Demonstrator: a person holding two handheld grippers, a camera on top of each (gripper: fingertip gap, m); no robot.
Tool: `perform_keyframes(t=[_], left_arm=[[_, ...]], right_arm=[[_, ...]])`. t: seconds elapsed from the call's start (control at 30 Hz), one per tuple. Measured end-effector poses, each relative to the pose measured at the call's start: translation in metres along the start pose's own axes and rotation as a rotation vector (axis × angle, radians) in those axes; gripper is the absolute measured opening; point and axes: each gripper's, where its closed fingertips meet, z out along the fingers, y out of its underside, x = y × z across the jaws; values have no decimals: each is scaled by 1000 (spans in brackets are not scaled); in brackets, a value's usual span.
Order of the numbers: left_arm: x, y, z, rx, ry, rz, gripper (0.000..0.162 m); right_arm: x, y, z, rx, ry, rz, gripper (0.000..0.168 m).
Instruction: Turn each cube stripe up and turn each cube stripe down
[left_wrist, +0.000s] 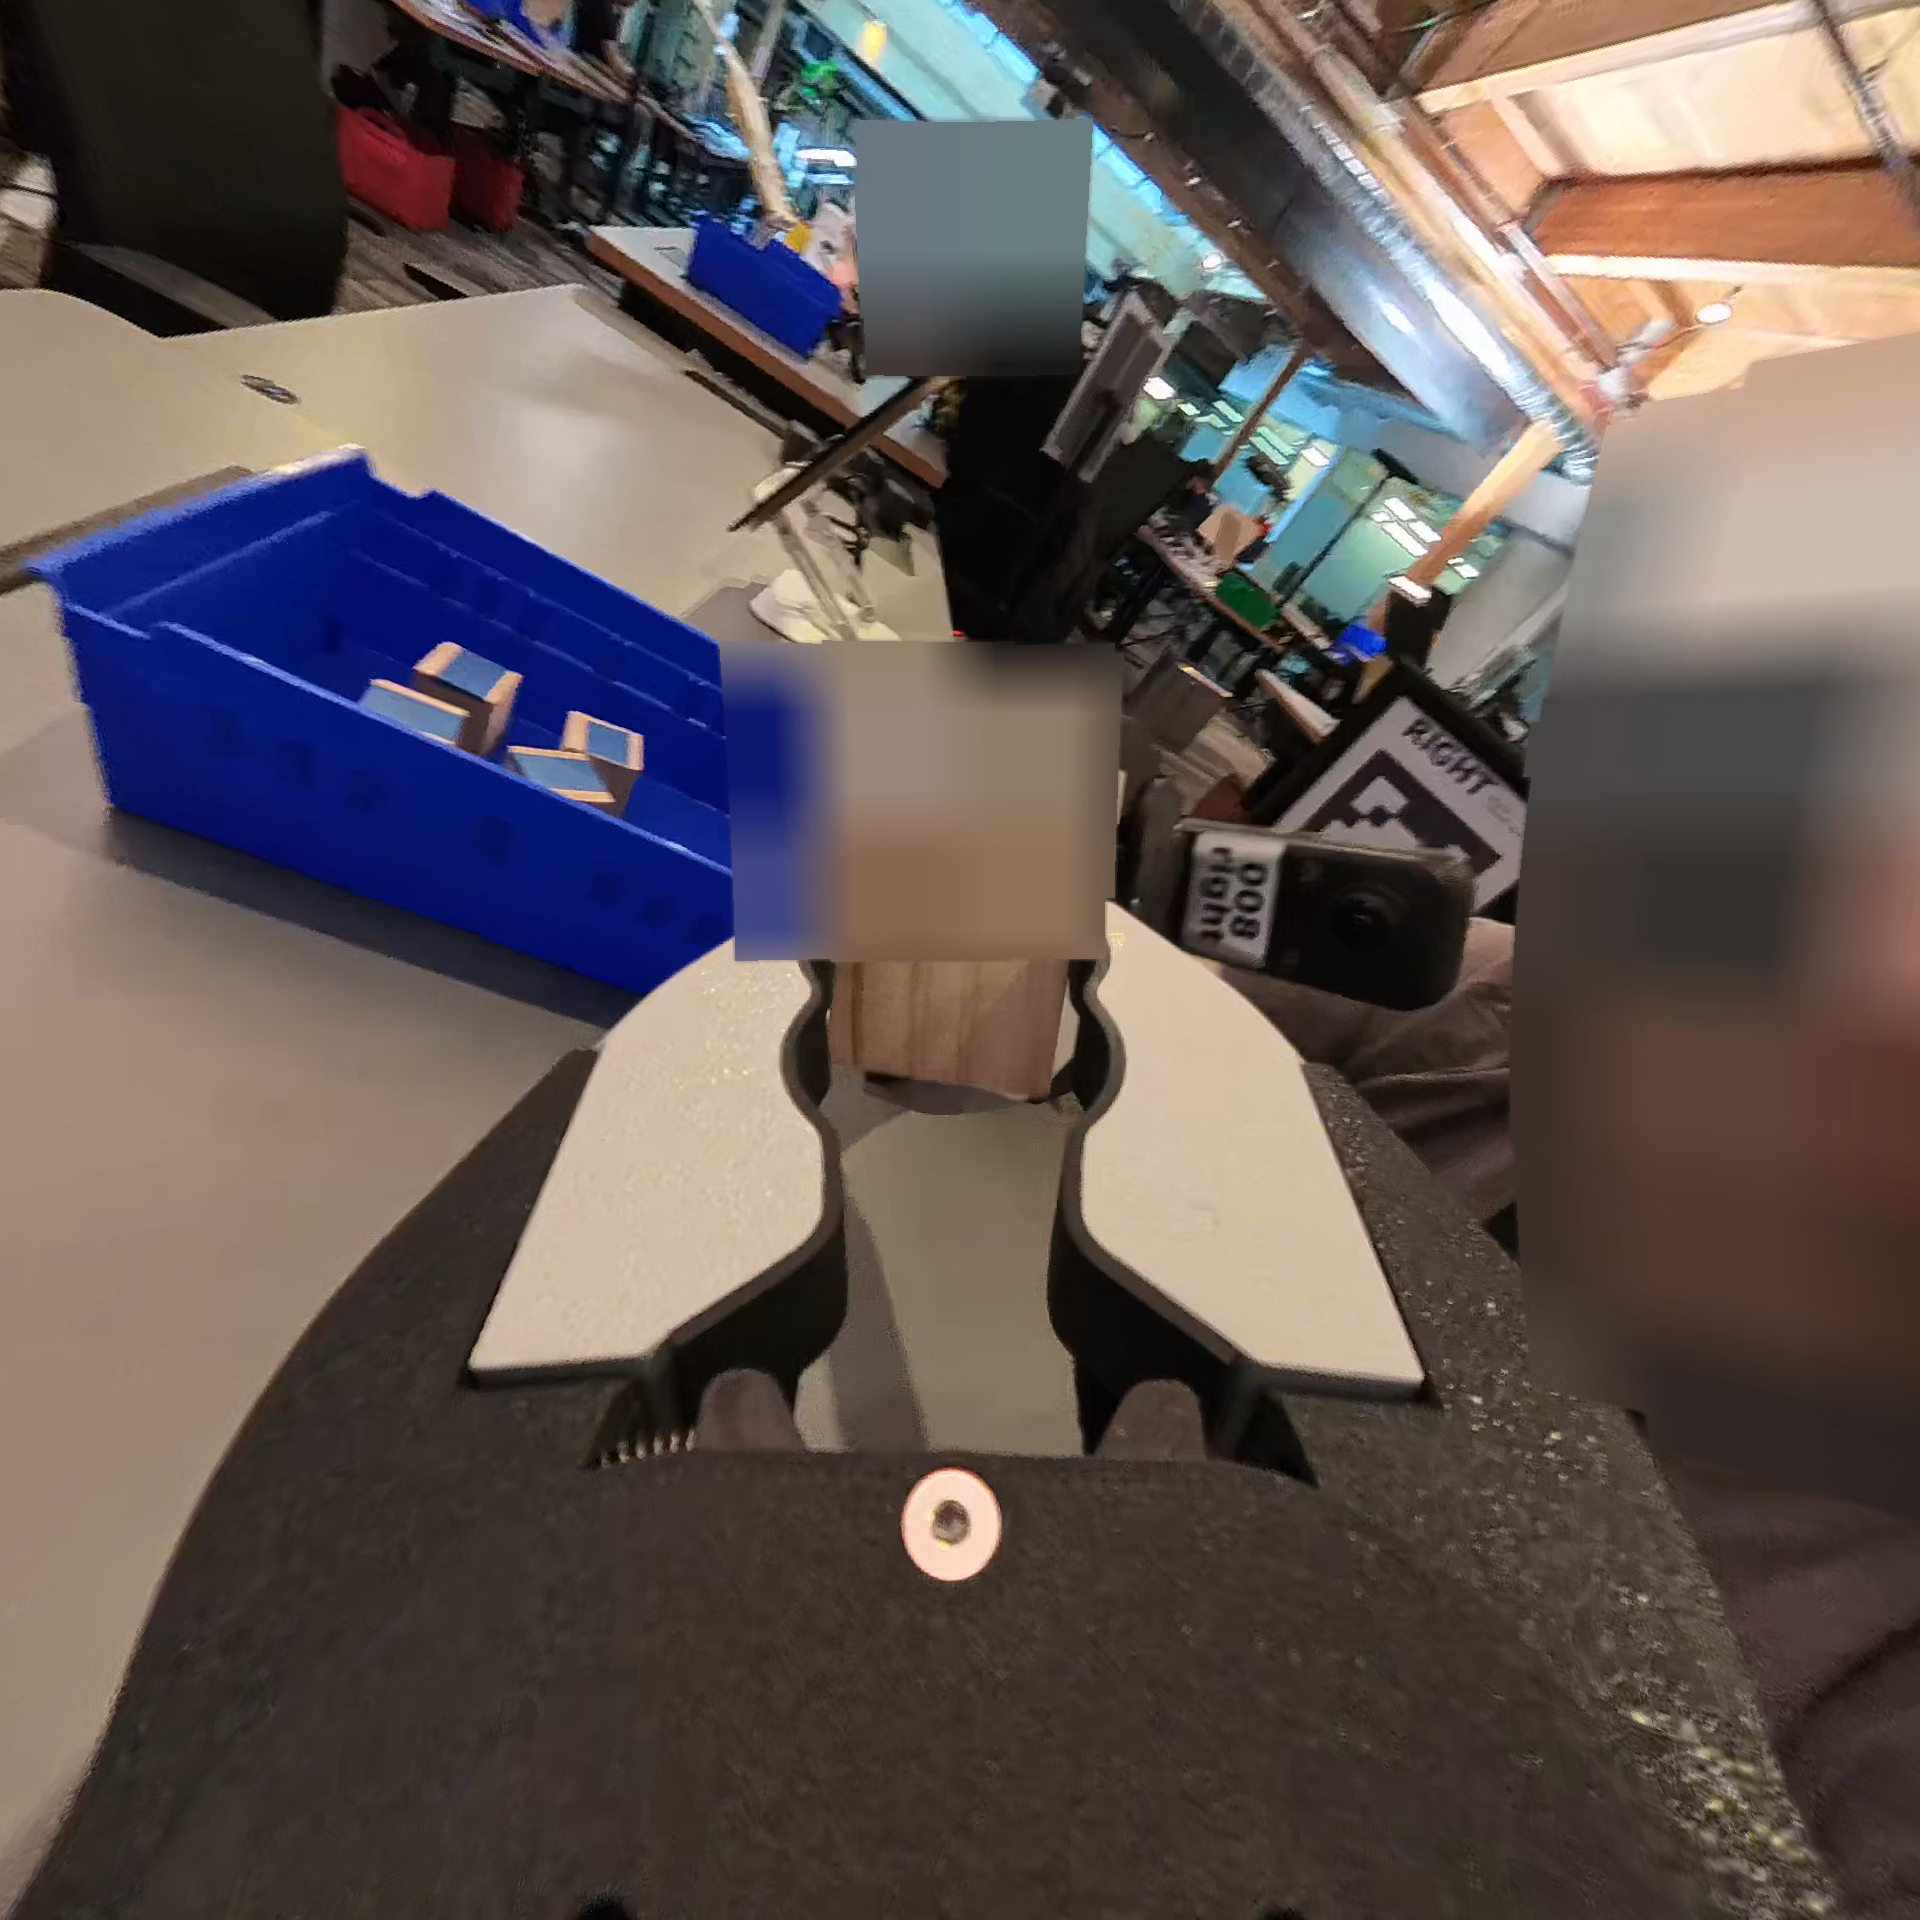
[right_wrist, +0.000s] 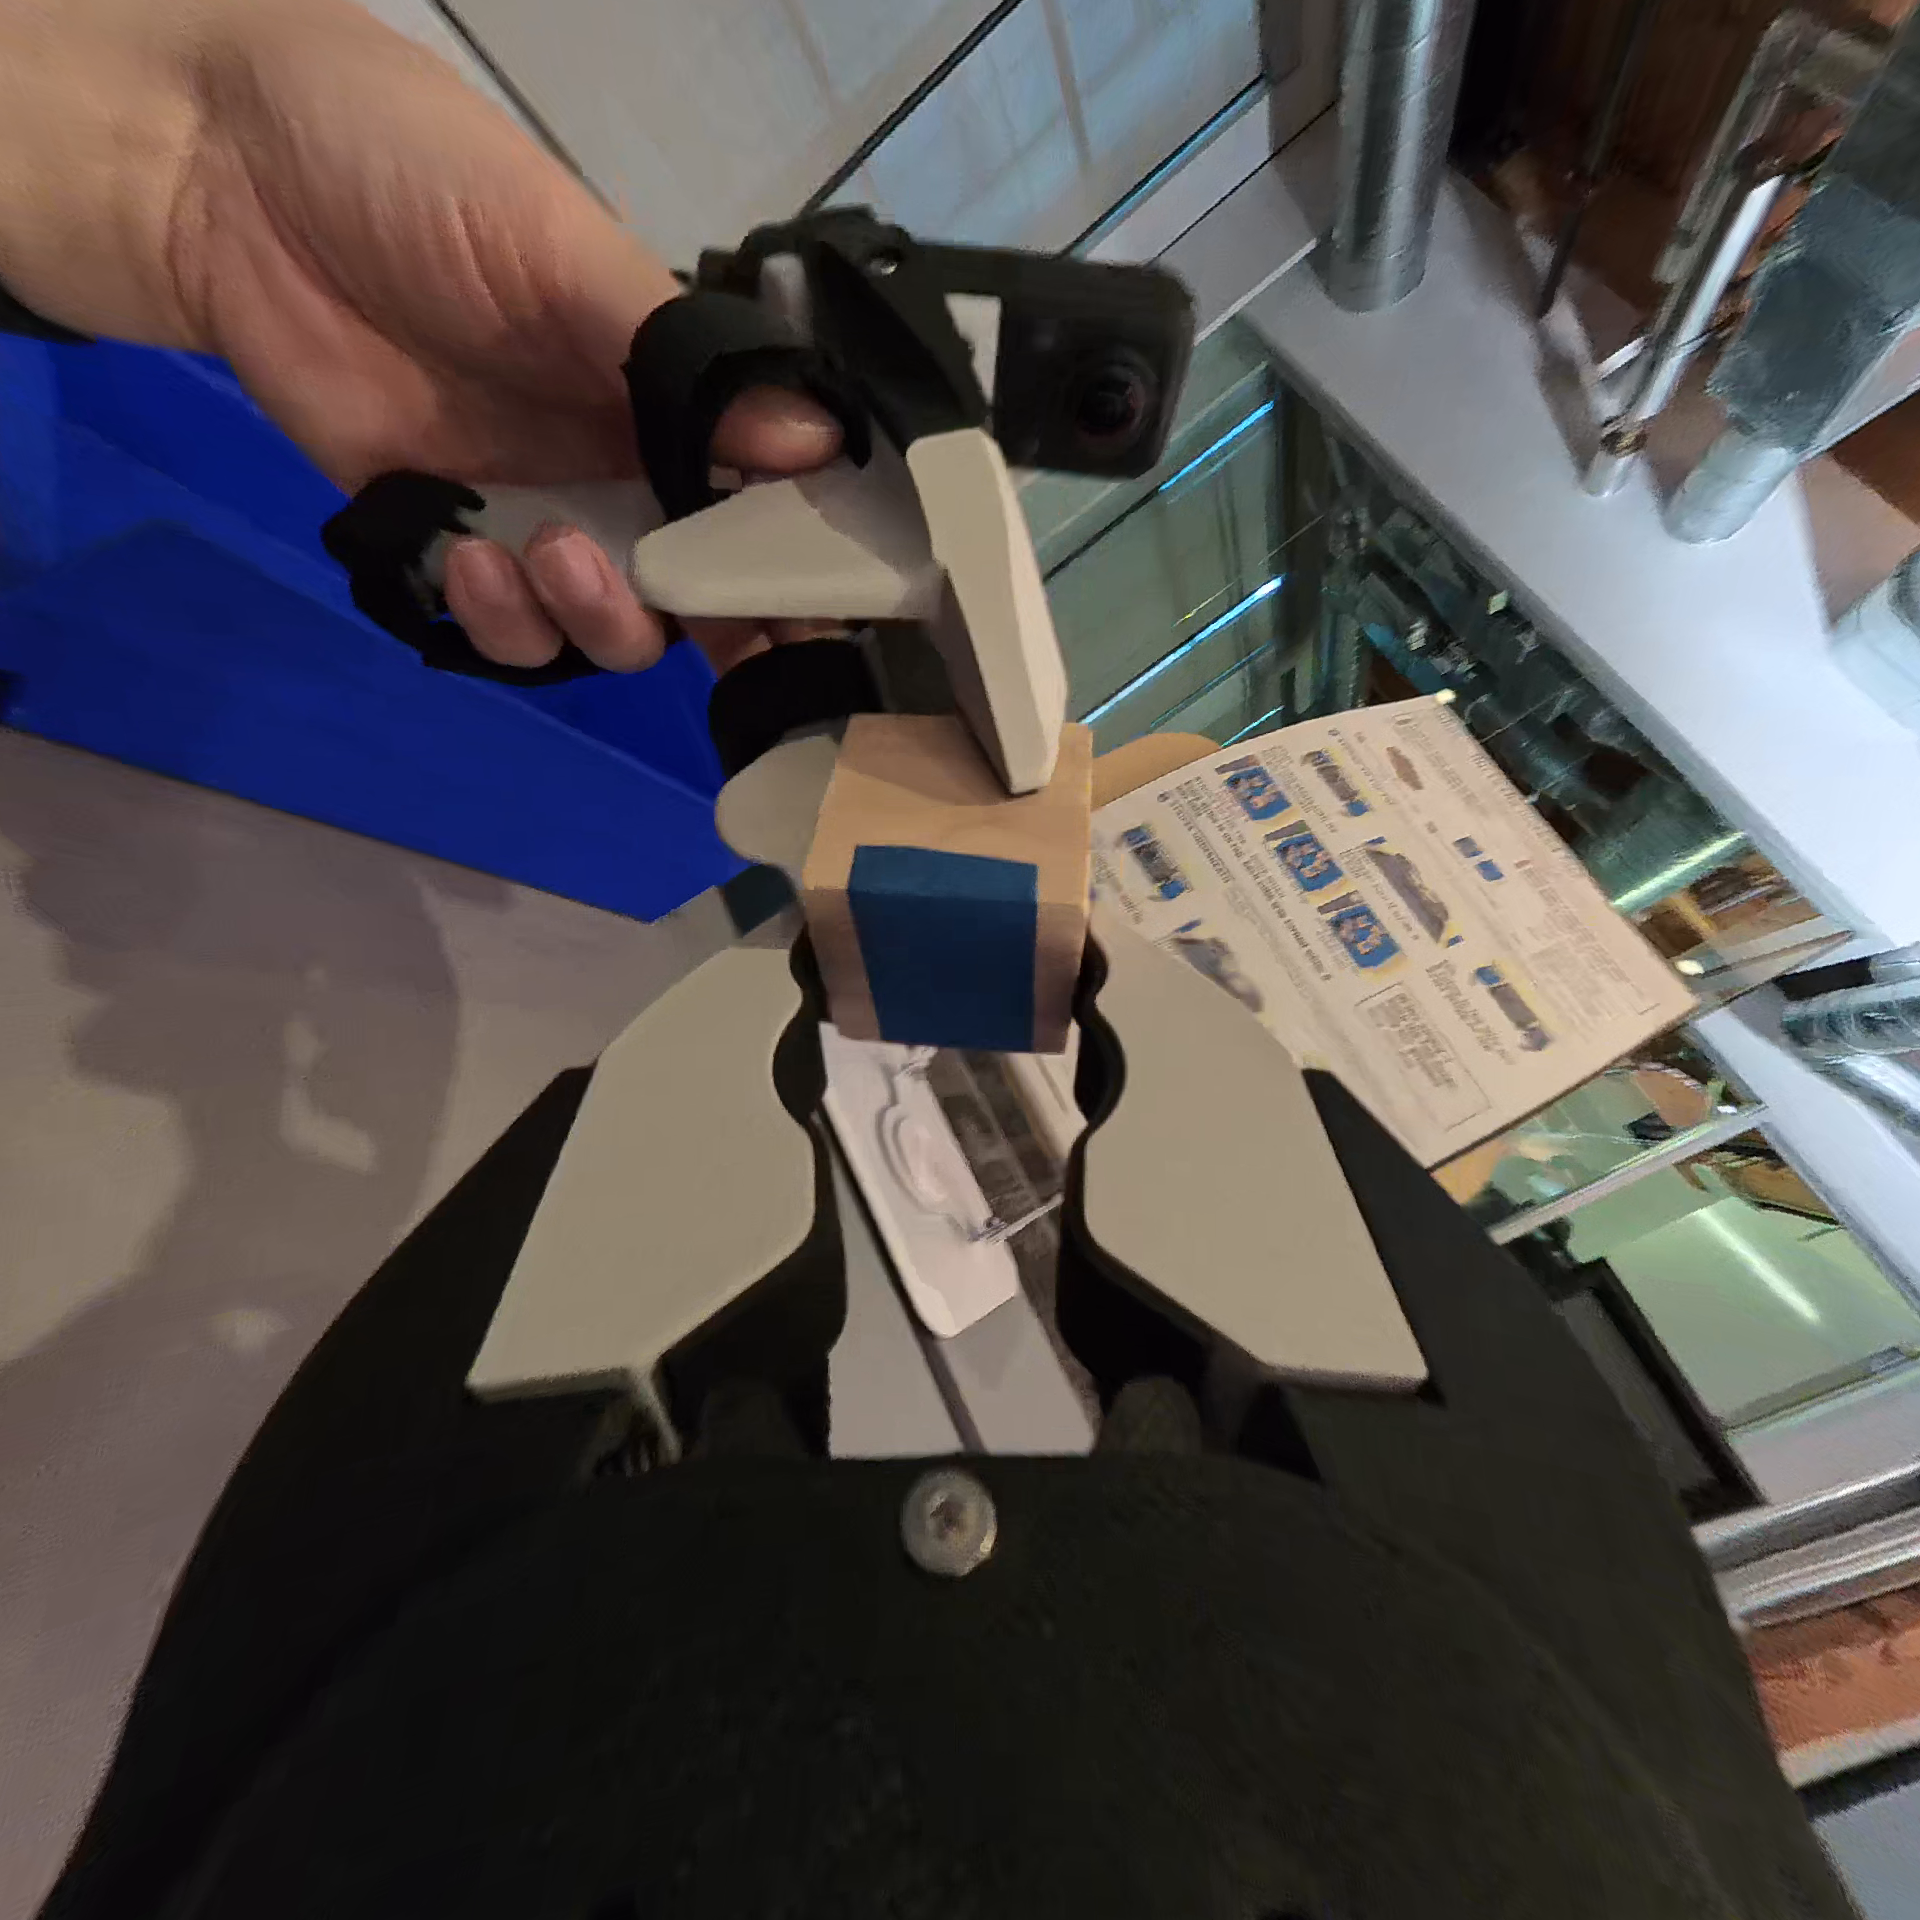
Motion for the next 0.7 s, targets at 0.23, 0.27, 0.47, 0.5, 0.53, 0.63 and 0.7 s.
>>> perform_keyframes(t=[0.23, 0.27, 0.47, 0.5, 0.53, 0.63, 0.7], left_arm=[[-12, -10, -20, -8, -246, 134, 52], [-13, -10, -26, -27, -294, 162, 51], [-11, -11, -50, -98, -445, 281, 46], [-14, -9, -55, -121, -477, 288, 45], [-18, -7, -61, -145, -516, 292, 45], [-31, -2, -85, -210, -655, 298, 42], [-39, 7, -105, -274, -739, 270, 41]], right_arm=[[34, 57, -36, -383, -339, 114, 46], [39, 80, -58, -515, -435, 201, 46], [27, 217, -189, -1196, -728, 465, 47], [17, 231, -200, -1281, -781, 508, 46], [7, 241, -205, -1344, -826, 558, 46], [-17, 261, -214, -1477, -928, 619, 47], [-27, 271, -217, -1534, -970, 593, 47]])
